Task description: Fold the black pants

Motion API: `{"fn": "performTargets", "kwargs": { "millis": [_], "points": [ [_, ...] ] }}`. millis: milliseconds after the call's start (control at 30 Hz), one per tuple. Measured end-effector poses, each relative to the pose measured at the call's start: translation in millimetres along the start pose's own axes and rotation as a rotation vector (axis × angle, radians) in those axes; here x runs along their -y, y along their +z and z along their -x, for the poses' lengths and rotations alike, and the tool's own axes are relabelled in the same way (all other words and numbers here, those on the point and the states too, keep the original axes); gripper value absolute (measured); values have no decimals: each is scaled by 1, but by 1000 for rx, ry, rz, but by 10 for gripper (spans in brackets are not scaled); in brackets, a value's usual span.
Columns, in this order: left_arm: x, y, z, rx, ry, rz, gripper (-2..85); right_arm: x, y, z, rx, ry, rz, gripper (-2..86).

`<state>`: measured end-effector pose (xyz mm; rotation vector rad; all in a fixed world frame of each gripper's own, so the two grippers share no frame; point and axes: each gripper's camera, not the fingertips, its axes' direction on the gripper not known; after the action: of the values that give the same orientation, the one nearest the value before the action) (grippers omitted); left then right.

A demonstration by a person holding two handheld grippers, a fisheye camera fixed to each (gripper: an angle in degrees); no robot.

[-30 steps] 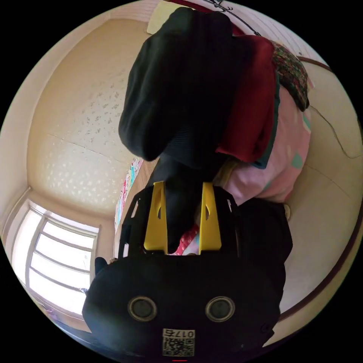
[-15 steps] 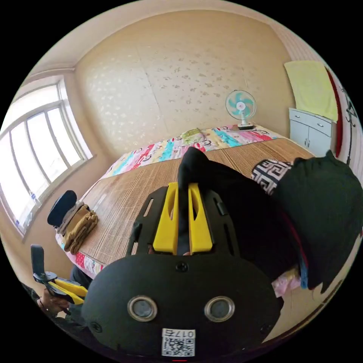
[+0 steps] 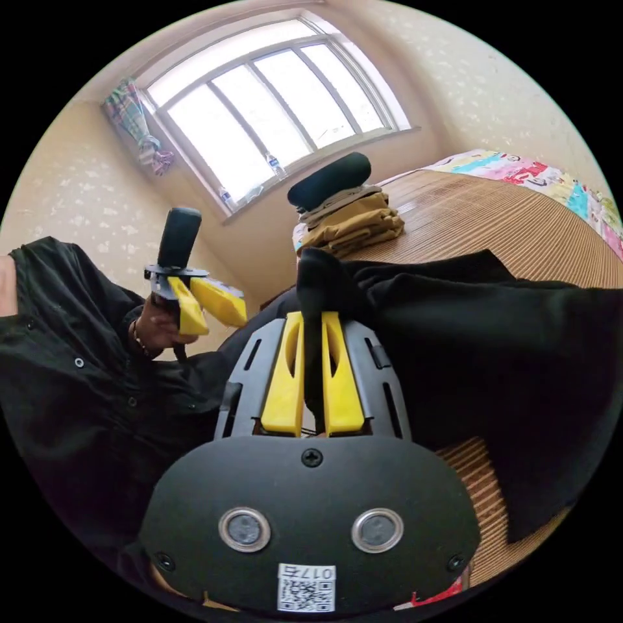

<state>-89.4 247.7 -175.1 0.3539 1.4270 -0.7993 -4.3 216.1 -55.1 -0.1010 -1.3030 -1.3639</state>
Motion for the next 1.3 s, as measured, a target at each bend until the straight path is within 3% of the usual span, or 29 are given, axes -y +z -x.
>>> {"fn": "performTargets", "kwargs": {
  "millis": [233, 333, 433, 600, 767, 867, 1033, 1133, 1300],
  "points": [
    [69, 69, -6, 139, 157, 30, 112, -75, -13, 49, -165, 17, 224, 49],
    [114, 138, 12, 282, 136, 122, 141, -85, -30, 38, -126, 130, 179, 53],
    [143, 203, 40, 309, 53, 224, 159, -86, -55, 27, -49, 183, 103, 57],
    [136, 241, 26, 417, 157, 300, 107, -78, -102, 25, -115, 168, 98, 58],
    [95, 205, 13, 196, 272, 311, 43, -80, -159, 26, -80, 105, 24, 27],
    [55, 189, 21, 29, 313, 397, 41, -88, -211, 9, -45, 112, -195, 15],
    [-21, 193, 50, 128, 272, 603, 42, -94, -266, -77, -157, 446, -521, 27],
    [-38, 186, 59, 94, 236, 637, 41, -71, -268, -132, -241, 608, -527, 52],
    [-20, 149, 81, -203, 104, 442, 42, -27, -251, -221, -359, 819, -482, 86]
  ]
}}
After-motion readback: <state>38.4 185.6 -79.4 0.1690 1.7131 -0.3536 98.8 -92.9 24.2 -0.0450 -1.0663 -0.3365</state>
